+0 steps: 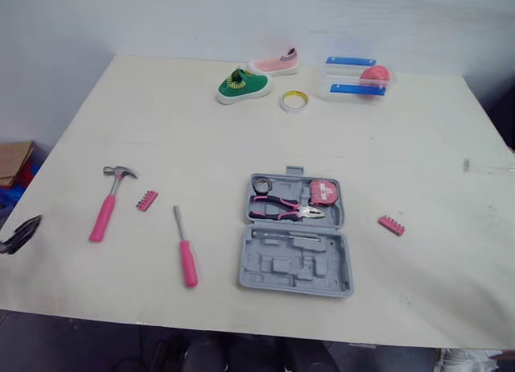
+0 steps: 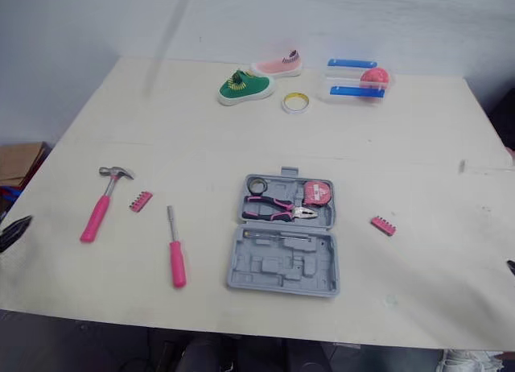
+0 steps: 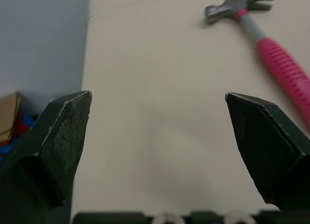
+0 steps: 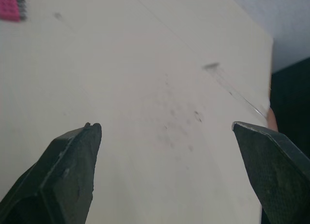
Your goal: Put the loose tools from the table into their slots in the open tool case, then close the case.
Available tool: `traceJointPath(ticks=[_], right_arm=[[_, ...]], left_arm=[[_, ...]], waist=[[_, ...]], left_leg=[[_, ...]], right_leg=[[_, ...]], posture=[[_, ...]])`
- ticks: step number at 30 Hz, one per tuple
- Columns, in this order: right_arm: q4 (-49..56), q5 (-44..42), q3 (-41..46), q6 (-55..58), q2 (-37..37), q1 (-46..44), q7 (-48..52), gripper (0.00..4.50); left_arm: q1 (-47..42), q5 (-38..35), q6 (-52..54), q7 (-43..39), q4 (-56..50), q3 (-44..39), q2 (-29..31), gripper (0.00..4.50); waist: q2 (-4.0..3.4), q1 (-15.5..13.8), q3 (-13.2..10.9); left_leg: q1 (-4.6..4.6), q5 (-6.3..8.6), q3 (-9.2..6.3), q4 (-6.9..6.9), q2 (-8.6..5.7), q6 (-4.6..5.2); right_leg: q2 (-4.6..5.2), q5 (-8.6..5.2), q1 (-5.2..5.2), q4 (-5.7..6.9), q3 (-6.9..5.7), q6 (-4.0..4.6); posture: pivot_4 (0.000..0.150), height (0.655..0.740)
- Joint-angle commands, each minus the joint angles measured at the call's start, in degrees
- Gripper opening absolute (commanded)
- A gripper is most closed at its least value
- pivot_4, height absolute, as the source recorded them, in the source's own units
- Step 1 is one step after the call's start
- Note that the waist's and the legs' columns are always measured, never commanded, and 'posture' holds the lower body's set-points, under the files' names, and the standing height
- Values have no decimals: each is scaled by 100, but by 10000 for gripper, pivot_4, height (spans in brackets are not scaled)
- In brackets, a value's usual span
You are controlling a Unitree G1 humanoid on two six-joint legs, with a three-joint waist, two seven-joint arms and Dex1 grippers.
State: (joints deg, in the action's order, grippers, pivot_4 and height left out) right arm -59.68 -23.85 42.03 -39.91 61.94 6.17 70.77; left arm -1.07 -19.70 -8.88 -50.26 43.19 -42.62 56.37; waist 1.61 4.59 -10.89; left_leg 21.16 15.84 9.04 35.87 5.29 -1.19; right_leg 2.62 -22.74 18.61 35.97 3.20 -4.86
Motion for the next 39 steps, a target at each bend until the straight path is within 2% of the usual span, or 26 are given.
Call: traceJointPath(ticks=[1,8,13,17,21,25,29,33,36,39], right_arm=[[-486,-9,241,-184,271,66,-360,45000],[-531,6,-6,-224,235,-342,-118,45000],[-21,-165,-298,-33,-61,-986,335,45000],[781,-344,-569,264,-467,-1234,631,45000],[2263,-707,-967,901,-1048,-1182,747,45000],[3734,-957,-1413,1578,-1506,-1020,578,45000],[4614,-1076,-1746,2076,-1748,-992,508,45000],[5424,-1166,-2212,2458,-1983,-1224,434,45000],[5721,-1172,-2411,2570,-2064,-1282,511,45000],[6100,-1317,-2575,2693,-2237,-1410,461,45000]], left_arm=[[178,-124,-281,129,321,-323,136,44767],[193,-290,-262,115,-259,-193,-116,44767],[334,-475,75,200,-1206,-164,-441,44767],[469,-601,431,325,-2044,-99,-725,44767],[645,-653,899,657,-2933,-56,-955,44767],[930,-692,1850,1210,-4078,14,-1149,44767],[1044,-618,2680,1740,-4889,168,-1228,44767],[1026,-689,4100,2700,-6049,307,-1426,44767],[779,-731,5038,3201,-6258,389,-1471,44767],[385,-576,5869,3495,-6011,739,-1281,44767]], waist=[[0,27,0],[3,54,3],[3,124,3],[3,120,3],[2,112,3],[0,61,2],[0,15,1],[1,-15,1],[1,-37,1],[1,-75,1]], left_leg=[[0,0,0,-3,0,-1],[-7,11,3,-1,4,-14],[-9,4,7,0,7,-13],[-4,-10,7,6,14,-8],[-1,-9,8,12,16,-9],[4,-8,7,17,19,-9],[3,-9,5,22,18,-9],[5,-10,2,26,16,-8],[5,-11,0,26,16,-8],[4,-14,-1,27,17,-14]], right_leg=[[0,-1,1,0,0,1],[-6,4,-1,10,2,-10],[-12,9,-1,16,6,-19],[-23,9,0,13,8,-22],[-25,8,1,14,13,-28],[-29,10,1,17,14,-34],[-30,10,3,23,15,-35],[-29,11,0,24,13,-37],[-31,12,1,26,13,-38],[-36,11,2,26,13,-38]], posture=[[1500,7400],[1500,7400],[1500,7400],[1500,7400],[1500,7400],[1500,7400],[1500,7400],[1500,7400],[1500,7400],[1500,7400]])
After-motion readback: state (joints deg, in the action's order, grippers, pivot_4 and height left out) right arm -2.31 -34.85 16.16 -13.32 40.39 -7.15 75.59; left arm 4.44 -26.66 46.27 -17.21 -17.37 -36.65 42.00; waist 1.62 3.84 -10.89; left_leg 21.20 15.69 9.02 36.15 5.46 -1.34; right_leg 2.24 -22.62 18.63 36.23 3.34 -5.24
